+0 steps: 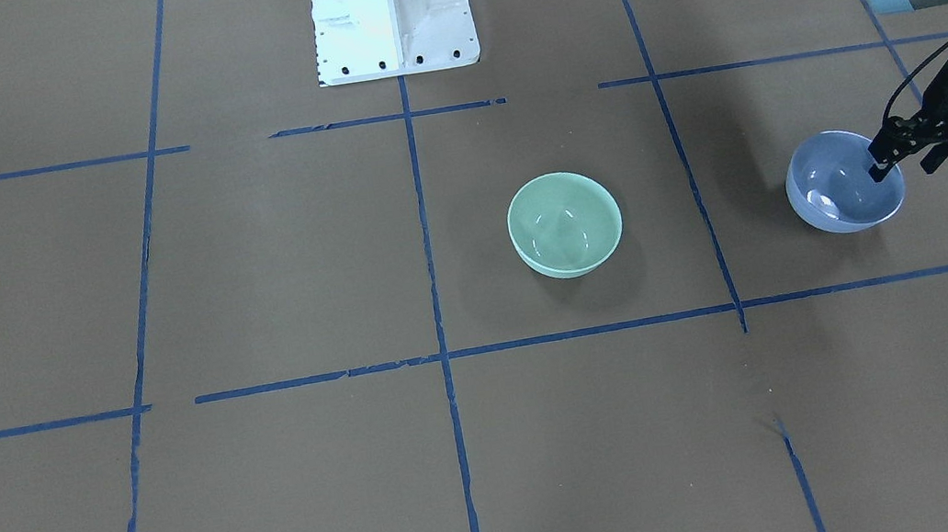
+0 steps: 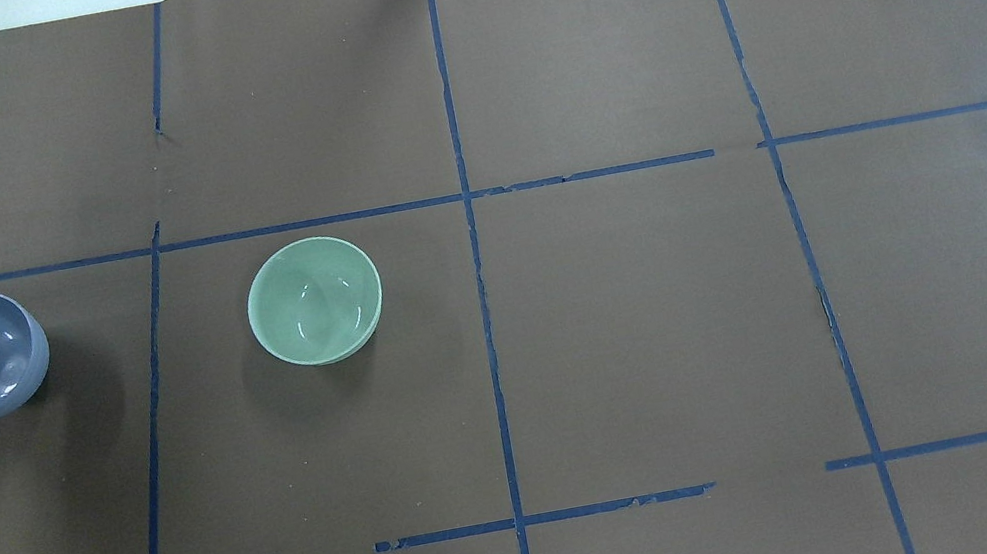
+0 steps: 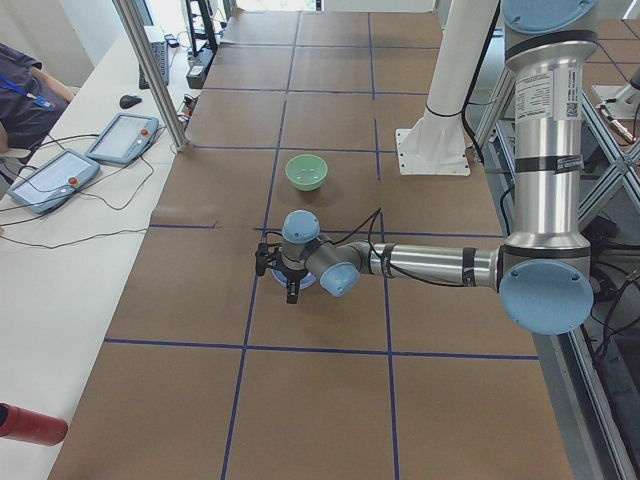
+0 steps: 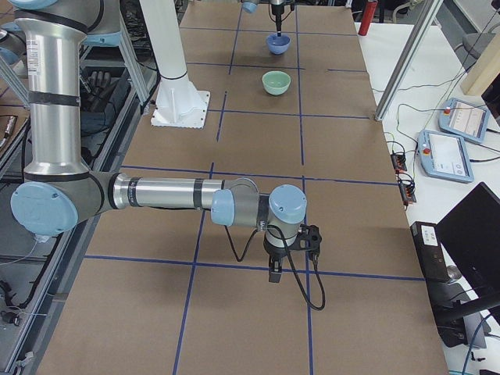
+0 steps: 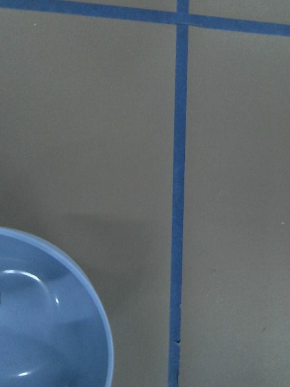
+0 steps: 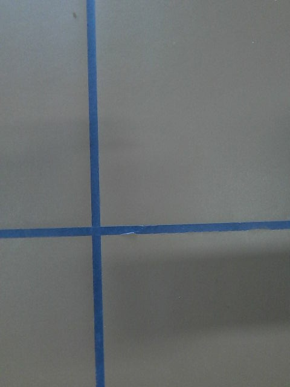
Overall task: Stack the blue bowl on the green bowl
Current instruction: 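Lower the left gripper onto the blue bowl's rim and grasp it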
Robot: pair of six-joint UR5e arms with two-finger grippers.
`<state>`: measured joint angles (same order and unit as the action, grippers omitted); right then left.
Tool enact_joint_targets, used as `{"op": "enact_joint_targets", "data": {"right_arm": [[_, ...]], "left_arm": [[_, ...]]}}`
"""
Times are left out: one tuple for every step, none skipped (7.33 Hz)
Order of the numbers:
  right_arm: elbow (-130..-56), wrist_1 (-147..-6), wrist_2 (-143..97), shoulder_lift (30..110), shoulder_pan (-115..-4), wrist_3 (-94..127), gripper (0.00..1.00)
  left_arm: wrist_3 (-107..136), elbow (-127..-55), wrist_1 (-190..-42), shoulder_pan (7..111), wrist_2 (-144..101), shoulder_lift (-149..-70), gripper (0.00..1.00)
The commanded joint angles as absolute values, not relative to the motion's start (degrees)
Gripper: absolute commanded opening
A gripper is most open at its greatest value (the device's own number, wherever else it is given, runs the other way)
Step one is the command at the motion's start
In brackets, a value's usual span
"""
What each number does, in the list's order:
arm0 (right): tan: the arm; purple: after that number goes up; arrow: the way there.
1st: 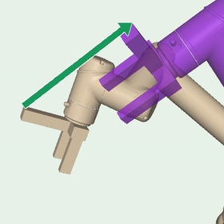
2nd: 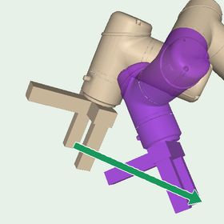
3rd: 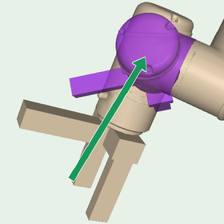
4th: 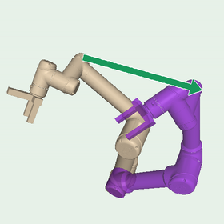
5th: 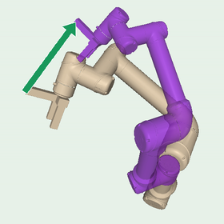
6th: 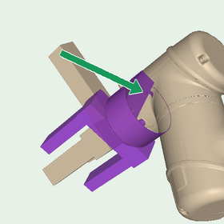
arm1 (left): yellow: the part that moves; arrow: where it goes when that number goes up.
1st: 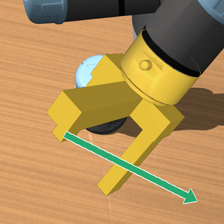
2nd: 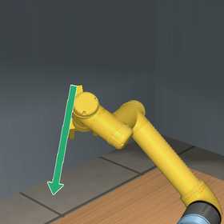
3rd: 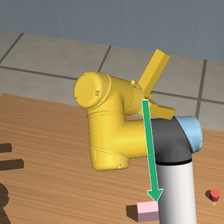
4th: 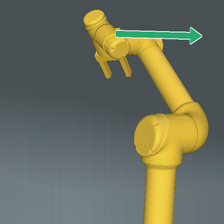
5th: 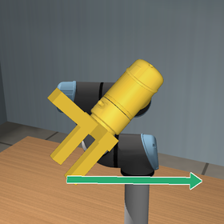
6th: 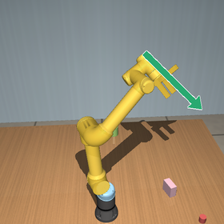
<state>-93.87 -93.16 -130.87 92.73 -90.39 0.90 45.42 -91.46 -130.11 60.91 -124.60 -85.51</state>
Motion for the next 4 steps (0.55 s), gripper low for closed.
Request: {"op": "enact_joint_targets", "data": {"right_arm": [[-93.87,-93.16,-130.87,92.72,-90.35,0.88,1.00],[-93.87,-93.16,-130.87,92.72,-90.44,0.88,1.00],[-93.87,-93.16,-130.87,92.72,-90.35,0.88,1.00],[-93.87,-93.16,-130.87,92.72,-90.35,0.88,1.00]], "left_arm": [[45.53,-91.76,-129.81,60.56,-124.80,-85.52,0.00],[45.53,-91.93,-129.81,60.56,-124.80,-85.43,0.00],[45.79,-92.46,-129.90,60.64,-124.72,-85.43,0.00],[45.79,-93.16,-129.82,60.82,-124.63,-85.34,0.00]]}}
